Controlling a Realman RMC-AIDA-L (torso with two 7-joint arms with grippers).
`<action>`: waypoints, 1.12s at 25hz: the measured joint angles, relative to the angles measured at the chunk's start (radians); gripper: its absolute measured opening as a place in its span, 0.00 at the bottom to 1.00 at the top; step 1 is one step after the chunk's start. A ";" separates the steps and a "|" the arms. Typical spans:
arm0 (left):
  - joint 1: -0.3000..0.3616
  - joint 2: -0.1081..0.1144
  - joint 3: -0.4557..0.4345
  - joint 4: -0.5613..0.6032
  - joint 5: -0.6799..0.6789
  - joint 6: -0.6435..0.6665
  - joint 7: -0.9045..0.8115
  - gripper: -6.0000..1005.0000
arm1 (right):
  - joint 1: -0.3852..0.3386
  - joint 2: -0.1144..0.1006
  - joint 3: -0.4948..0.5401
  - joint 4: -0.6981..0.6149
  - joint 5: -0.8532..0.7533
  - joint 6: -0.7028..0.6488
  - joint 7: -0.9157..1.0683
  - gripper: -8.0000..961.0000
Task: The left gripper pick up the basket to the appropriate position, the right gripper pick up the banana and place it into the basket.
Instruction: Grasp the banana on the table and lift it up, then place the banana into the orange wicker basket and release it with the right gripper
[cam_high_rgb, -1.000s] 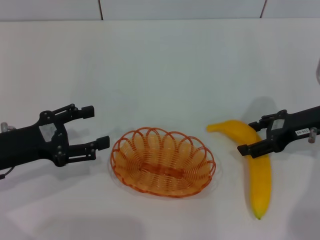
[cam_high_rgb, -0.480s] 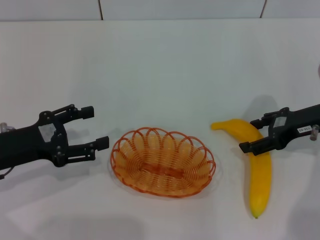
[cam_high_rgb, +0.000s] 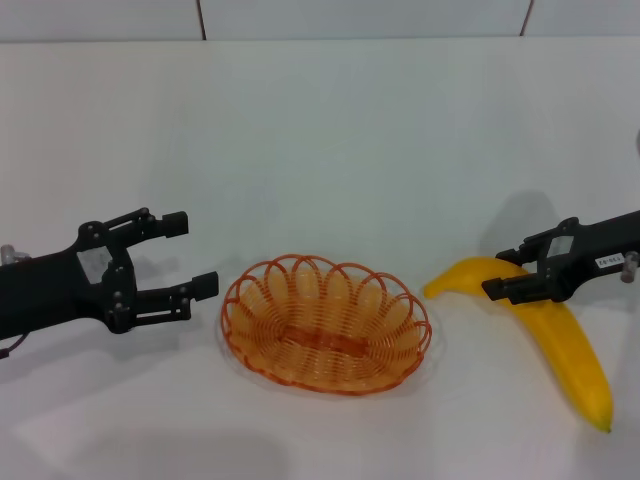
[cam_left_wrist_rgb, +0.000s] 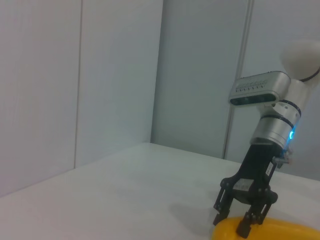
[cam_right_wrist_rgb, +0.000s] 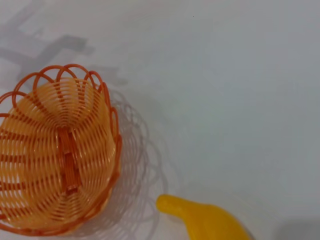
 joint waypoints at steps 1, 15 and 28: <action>0.000 0.000 0.000 0.000 0.000 0.000 0.000 0.89 | 0.000 0.000 0.000 0.000 0.000 0.000 0.000 0.68; 0.010 0.001 0.000 0.000 0.001 0.003 0.000 0.89 | -0.006 -0.005 0.005 -0.038 0.005 -0.038 0.020 0.54; 0.044 0.068 0.000 0.009 0.135 0.048 -0.096 0.89 | 0.013 0.003 -0.004 -0.328 0.161 -0.349 0.089 0.56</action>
